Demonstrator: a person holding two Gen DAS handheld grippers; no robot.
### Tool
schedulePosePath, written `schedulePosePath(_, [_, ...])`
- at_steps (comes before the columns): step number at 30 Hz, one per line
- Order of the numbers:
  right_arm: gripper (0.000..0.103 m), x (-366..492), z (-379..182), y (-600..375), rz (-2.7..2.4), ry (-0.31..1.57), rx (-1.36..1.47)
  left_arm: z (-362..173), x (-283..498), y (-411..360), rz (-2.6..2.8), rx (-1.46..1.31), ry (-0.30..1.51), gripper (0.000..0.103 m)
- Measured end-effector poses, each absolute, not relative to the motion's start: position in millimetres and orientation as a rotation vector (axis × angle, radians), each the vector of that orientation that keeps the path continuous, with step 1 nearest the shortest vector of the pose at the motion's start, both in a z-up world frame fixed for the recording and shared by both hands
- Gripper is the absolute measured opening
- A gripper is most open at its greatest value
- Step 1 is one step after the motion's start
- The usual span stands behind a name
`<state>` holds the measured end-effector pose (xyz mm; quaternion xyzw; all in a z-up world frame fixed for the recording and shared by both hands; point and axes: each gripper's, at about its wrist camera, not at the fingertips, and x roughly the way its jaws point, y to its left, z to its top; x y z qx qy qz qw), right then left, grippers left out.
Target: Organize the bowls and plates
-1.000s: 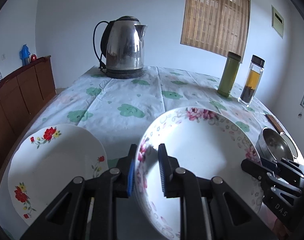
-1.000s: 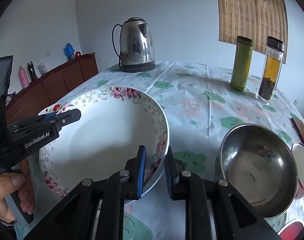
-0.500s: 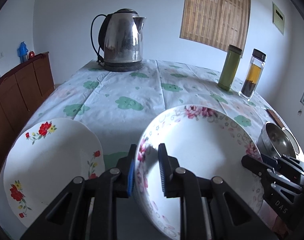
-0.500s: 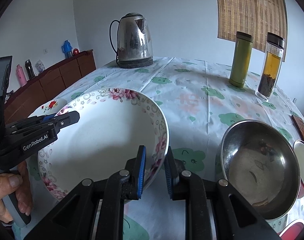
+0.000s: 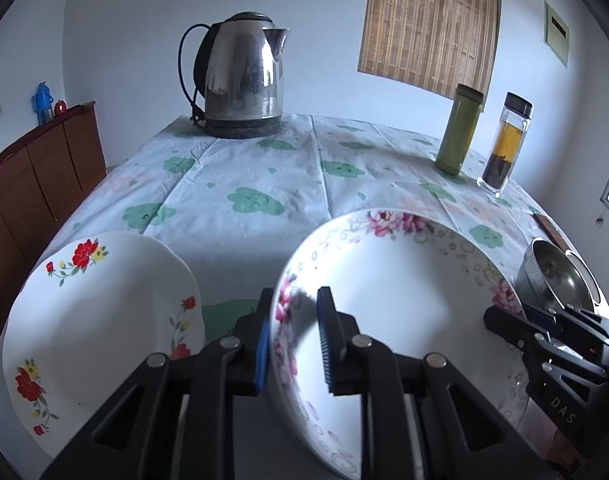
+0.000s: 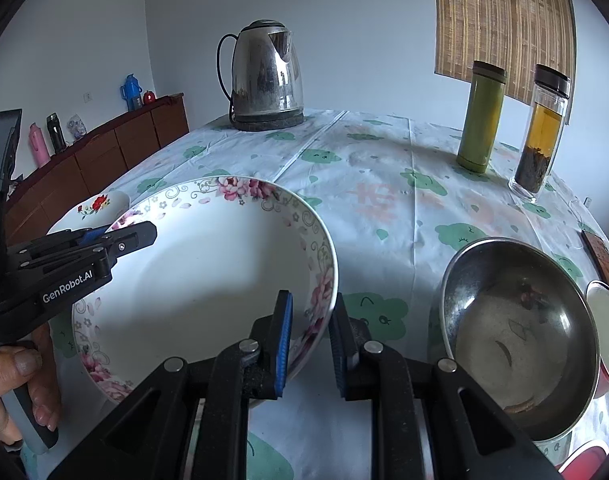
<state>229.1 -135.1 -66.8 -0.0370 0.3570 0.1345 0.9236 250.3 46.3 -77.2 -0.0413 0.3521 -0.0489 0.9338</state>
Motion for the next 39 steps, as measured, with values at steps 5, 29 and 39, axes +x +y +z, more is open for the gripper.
schedulePosePath(5, [0.02,229.4,-66.4,-135.1,0.276,0.734,-0.073,-77.0,249.9,45.5,-0.092,-0.067,0.717,0.017])
schedulePosePath(29, [0.02,229.8,-66.9,-135.7,0.277,0.737,-0.069,-75.0,244.5,34.4,-0.036,0.041,0.693,0.019])
schedulePosePath(39, [0.02,230.0,-67.1,-136.1,0.278,0.737,-0.069,-76.9,244.3,29.3,-0.01,0.09,0.701,0.019])
